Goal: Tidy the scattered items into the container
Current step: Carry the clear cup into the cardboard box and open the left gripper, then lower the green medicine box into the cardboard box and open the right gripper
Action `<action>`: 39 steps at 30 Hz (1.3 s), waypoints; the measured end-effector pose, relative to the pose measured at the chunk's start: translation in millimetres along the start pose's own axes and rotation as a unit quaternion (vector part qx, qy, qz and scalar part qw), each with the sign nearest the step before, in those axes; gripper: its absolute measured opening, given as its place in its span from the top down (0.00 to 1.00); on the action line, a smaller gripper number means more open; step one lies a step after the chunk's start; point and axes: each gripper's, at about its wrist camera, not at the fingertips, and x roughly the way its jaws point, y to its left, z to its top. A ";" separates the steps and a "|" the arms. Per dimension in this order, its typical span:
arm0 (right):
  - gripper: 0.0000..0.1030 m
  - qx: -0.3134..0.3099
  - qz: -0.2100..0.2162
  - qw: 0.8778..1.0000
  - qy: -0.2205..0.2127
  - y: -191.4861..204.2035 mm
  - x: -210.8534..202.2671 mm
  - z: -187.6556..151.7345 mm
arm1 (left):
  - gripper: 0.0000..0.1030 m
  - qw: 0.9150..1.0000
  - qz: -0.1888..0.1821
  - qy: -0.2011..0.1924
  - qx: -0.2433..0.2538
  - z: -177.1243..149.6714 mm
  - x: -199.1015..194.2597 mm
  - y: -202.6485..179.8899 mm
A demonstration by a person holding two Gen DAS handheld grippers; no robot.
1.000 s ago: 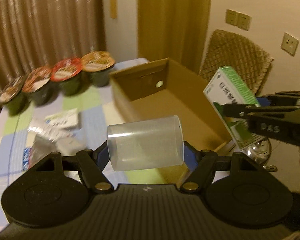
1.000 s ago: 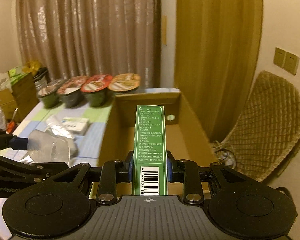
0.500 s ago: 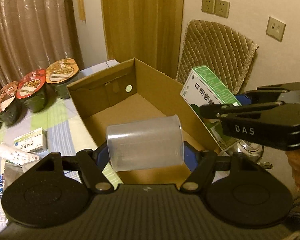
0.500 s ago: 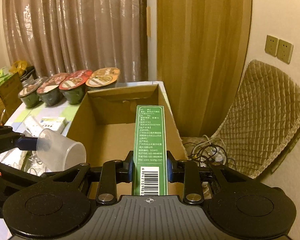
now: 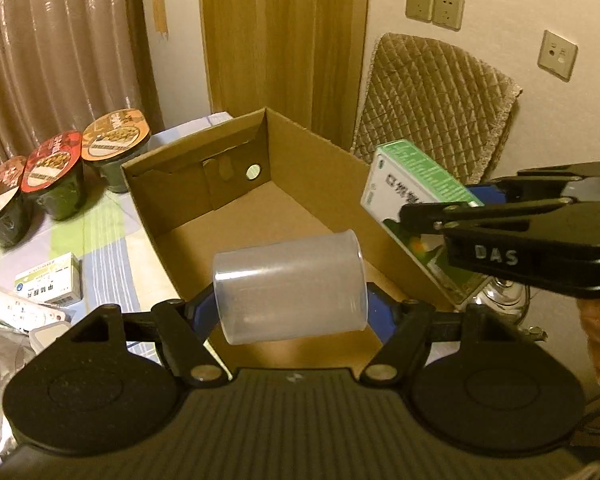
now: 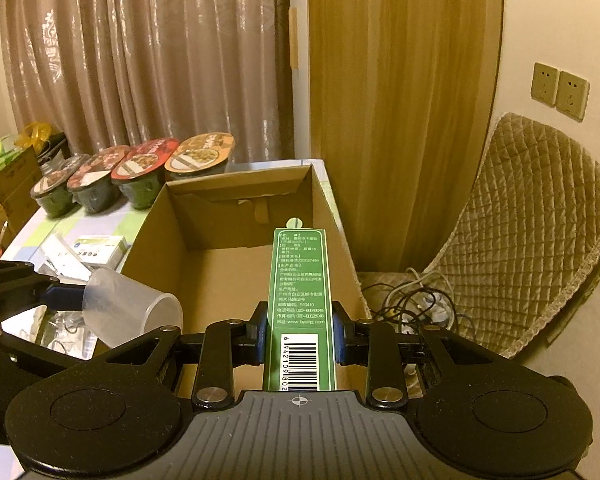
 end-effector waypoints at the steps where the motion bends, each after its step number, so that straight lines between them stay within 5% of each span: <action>1: 0.68 0.000 -0.001 1.000 0.000 -0.5 0.2 0.1 | 0.30 1.000 0.002 0.001 0.000 -0.6 0.1 0.8; 39: 0.68 -0.031 0.022 0.999 -0.002 21.1 15.4 7.6 | 0.26 0.998 0.018 -0.012 -0.055 -32.6 -35.9 29.9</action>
